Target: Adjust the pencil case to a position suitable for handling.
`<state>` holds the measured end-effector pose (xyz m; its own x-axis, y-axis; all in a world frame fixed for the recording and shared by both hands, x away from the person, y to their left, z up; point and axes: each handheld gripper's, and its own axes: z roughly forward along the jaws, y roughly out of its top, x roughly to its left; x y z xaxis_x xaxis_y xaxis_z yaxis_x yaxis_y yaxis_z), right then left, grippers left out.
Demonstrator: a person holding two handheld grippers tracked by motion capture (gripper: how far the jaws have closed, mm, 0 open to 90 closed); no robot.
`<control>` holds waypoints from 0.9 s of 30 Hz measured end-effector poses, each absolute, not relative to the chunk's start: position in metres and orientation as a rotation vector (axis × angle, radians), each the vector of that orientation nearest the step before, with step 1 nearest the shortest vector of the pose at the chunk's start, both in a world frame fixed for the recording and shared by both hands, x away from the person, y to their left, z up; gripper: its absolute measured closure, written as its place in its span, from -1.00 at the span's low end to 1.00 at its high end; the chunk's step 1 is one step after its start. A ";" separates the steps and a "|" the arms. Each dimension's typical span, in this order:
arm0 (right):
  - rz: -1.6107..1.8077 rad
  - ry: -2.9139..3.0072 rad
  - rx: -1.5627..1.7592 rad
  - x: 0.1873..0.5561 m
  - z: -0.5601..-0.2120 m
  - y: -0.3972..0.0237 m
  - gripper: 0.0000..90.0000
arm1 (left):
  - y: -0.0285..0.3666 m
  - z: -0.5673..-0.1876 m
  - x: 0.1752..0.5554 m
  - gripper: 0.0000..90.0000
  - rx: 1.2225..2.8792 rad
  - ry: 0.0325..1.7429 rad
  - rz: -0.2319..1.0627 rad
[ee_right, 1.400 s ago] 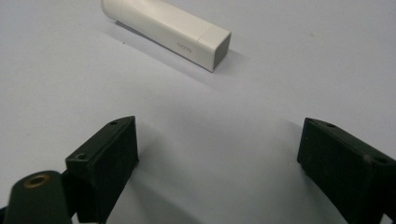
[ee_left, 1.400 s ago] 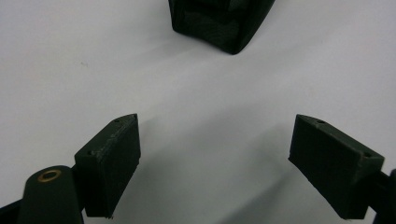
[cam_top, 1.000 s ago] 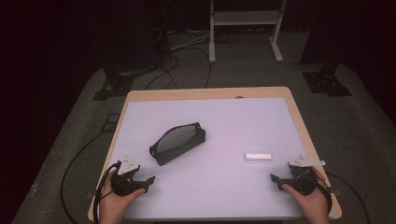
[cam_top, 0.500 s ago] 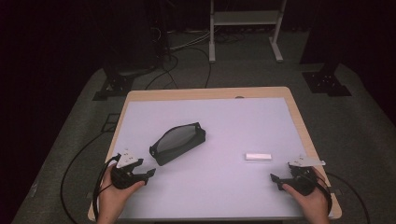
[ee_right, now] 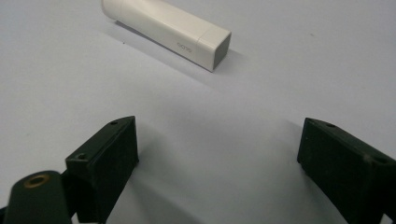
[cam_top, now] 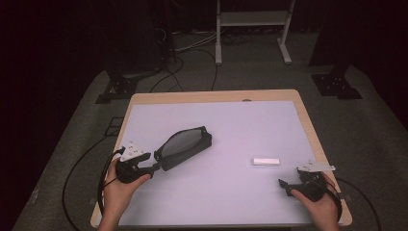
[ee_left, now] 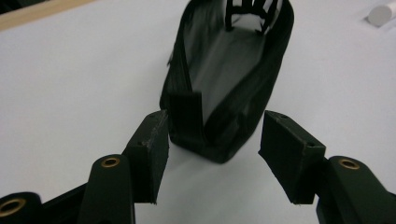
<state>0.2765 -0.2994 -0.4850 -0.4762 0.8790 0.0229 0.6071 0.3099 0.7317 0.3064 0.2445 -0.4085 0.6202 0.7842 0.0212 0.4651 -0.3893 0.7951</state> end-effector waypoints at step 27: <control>0.977 2.201 1.327 0.277 -0.485 -0.300 -0.75 | 0.221 -0.390 0.359 0.19 2.022 0.903 0.526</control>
<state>0.2766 -0.2995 -0.4850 -0.4762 0.8790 0.0240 0.6076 0.3092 0.7316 0.3589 0.2208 -0.3904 0.6523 0.7571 0.0361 0.4052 -0.3885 0.8276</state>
